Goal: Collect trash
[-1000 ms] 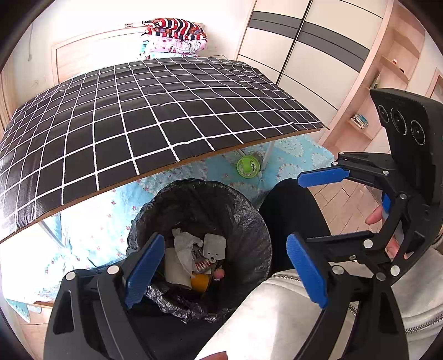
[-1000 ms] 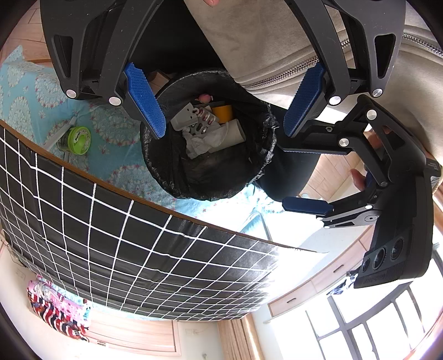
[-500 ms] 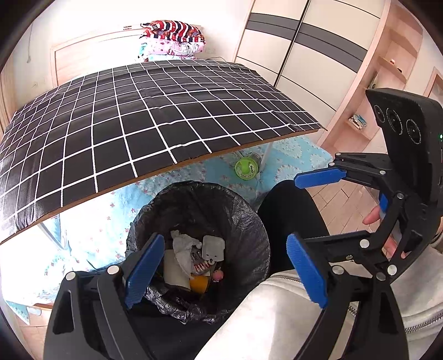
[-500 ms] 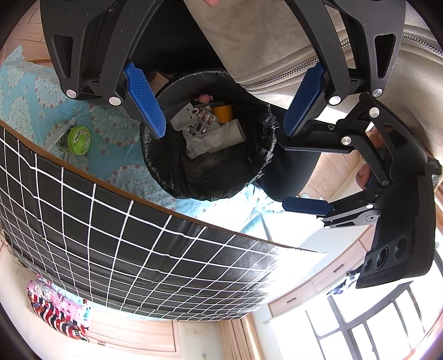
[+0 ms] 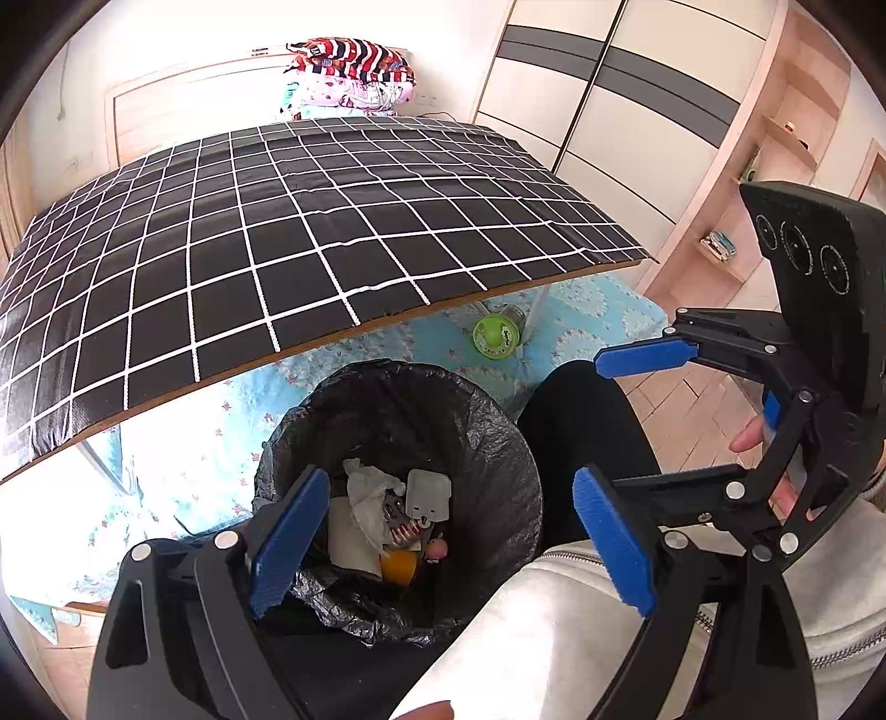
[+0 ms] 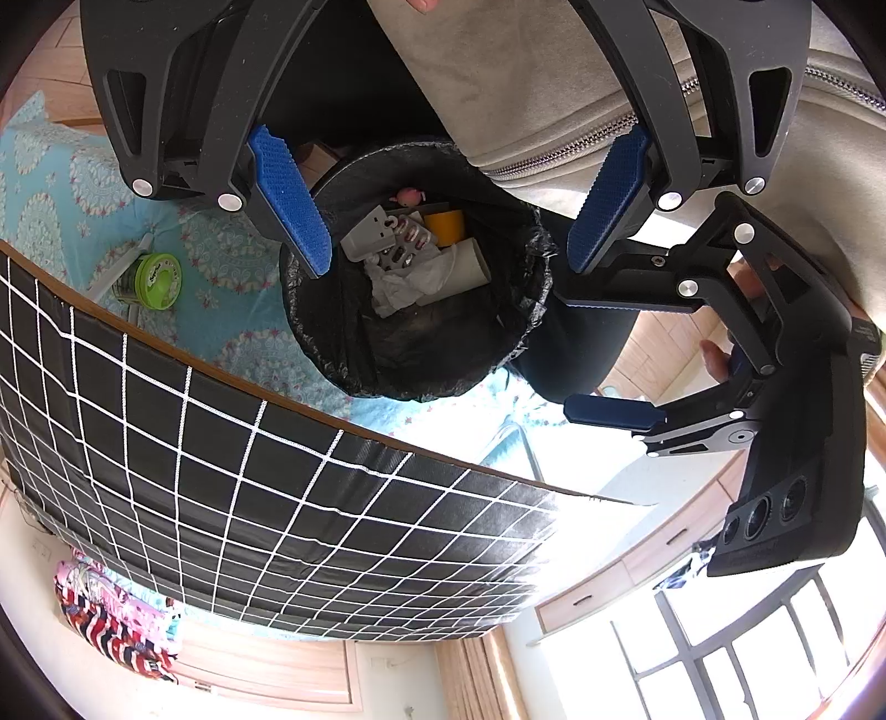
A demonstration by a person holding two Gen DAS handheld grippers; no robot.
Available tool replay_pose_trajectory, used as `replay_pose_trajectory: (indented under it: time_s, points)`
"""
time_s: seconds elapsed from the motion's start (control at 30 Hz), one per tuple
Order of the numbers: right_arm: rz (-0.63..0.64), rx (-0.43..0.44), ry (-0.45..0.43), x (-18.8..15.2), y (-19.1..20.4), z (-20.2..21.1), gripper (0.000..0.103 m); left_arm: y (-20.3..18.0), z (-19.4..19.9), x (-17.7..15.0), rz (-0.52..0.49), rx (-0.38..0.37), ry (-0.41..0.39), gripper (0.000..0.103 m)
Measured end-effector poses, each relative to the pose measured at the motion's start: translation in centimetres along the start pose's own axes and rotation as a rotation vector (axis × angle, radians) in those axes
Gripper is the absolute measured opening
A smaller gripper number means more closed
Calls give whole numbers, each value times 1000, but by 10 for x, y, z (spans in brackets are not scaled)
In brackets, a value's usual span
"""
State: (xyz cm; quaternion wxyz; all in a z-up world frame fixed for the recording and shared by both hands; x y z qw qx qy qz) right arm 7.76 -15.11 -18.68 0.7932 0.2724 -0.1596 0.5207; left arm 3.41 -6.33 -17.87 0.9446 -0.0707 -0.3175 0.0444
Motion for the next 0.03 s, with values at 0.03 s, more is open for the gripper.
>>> replay_pose_trajectory:
  time_s: [0.03]
  points:
    - [0, 0, 0, 0, 0, 0, 87, 0, 0, 0, 0, 0, -1, 87]
Point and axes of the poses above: each gripper's, at about its wrist camera, not at the fingertips, and z roughly against the way its jaws point, y to its left, x to its top, the point moved 6 cm from there along -z, roughly the way its jaws point, and after that the axes turned 5 degrees about x, right-handed, at the moved point
